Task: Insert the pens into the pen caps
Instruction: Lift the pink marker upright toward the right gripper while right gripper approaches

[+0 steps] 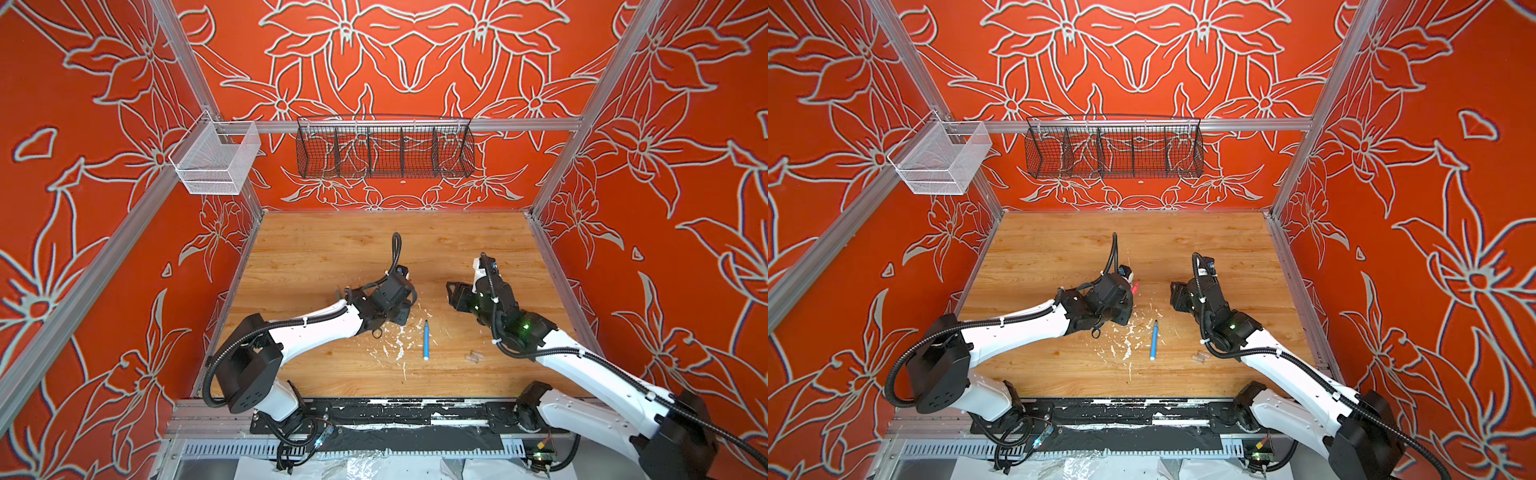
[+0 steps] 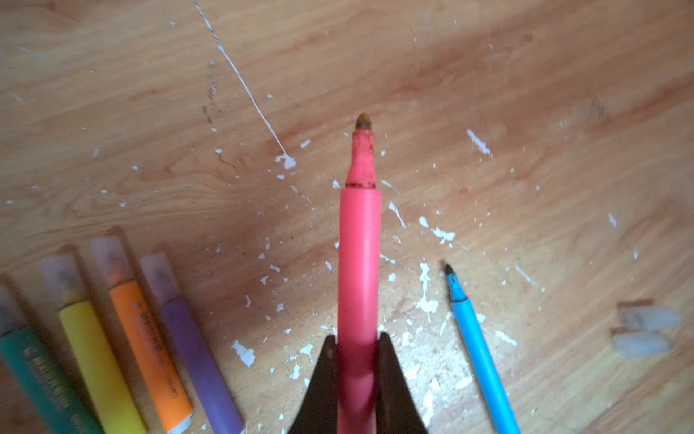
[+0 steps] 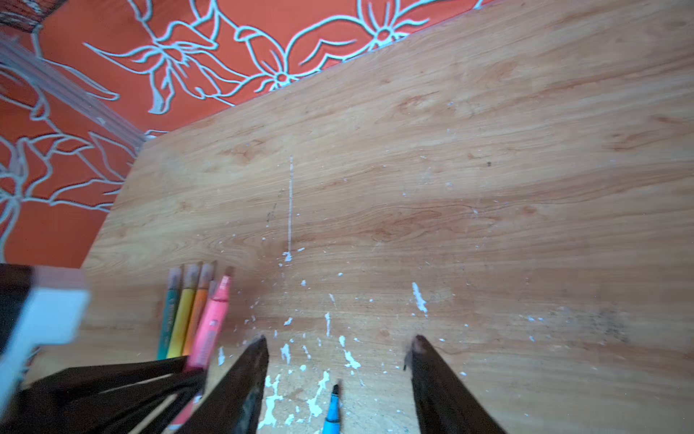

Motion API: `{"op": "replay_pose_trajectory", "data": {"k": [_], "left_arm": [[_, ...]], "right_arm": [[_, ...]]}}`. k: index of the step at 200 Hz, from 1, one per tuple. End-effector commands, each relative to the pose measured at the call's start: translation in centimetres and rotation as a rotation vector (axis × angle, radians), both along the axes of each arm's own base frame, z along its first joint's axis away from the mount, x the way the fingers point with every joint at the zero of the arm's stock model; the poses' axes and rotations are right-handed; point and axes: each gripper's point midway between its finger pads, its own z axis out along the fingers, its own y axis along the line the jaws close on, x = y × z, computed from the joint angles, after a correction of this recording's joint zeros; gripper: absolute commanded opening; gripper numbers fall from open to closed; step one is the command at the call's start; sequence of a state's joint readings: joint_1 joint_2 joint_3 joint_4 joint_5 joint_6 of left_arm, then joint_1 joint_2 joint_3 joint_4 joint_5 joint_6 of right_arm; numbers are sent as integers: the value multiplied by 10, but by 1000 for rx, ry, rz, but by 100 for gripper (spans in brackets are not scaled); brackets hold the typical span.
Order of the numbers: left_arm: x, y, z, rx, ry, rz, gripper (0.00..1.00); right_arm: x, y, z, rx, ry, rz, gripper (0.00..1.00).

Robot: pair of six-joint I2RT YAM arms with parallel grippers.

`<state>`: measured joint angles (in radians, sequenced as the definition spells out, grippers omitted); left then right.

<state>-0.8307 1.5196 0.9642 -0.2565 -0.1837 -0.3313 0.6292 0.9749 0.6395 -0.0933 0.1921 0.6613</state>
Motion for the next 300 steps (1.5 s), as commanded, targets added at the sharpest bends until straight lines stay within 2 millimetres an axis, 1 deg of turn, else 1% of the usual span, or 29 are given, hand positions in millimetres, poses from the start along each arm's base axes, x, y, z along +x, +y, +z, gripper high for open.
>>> {"op": "replay_pose_trajectory", "data": {"k": [1,13,23,32,59,73,104,127,135,154,166,204,246,300], "left_arm": [[2,-27,25,-133,-88,-111,0],[-4,-34,28,-187,-91,-155,0],[-5,-35,31,-206,-101,-159,0],[-6,-34,34,-219,-111,-159,0],[-15,-40,38,-272,-112,-206,0],[-19,-45,41,-301,-107,-235,0],[-22,-47,42,-323,-105,-254,0],[-26,-51,43,-337,-91,-279,0],[-28,-53,44,-345,-88,-291,0],[-31,-57,45,-367,-82,-318,0],[-33,-59,46,-374,-78,-331,0],[-34,-58,47,-377,-85,-333,0],[-35,-58,48,-382,-86,-340,0],[-39,-60,50,-396,-93,-361,0]], "right_arm": [[-8,30,17,114,-85,173,63],[-15,45,25,173,-123,261,65],[-19,55,32,212,-146,318,66],[-21,60,35,227,-152,348,66],[-20,67,28,244,-129,368,69],[-20,74,26,257,-112,396,70],[-20,88,23,284,-77,450,70],[-20,92,20,295,-59,464,70],[-20,93,21,299,-57,467,68],[-21,94,19,305,-48,469,64],[-20,94,18,308,-42,467,58],[-20,96,17,312,-30,470,48],[-19,93,16,308,-30,452,38],[-17,89,13,305,-24,426,37]]}}
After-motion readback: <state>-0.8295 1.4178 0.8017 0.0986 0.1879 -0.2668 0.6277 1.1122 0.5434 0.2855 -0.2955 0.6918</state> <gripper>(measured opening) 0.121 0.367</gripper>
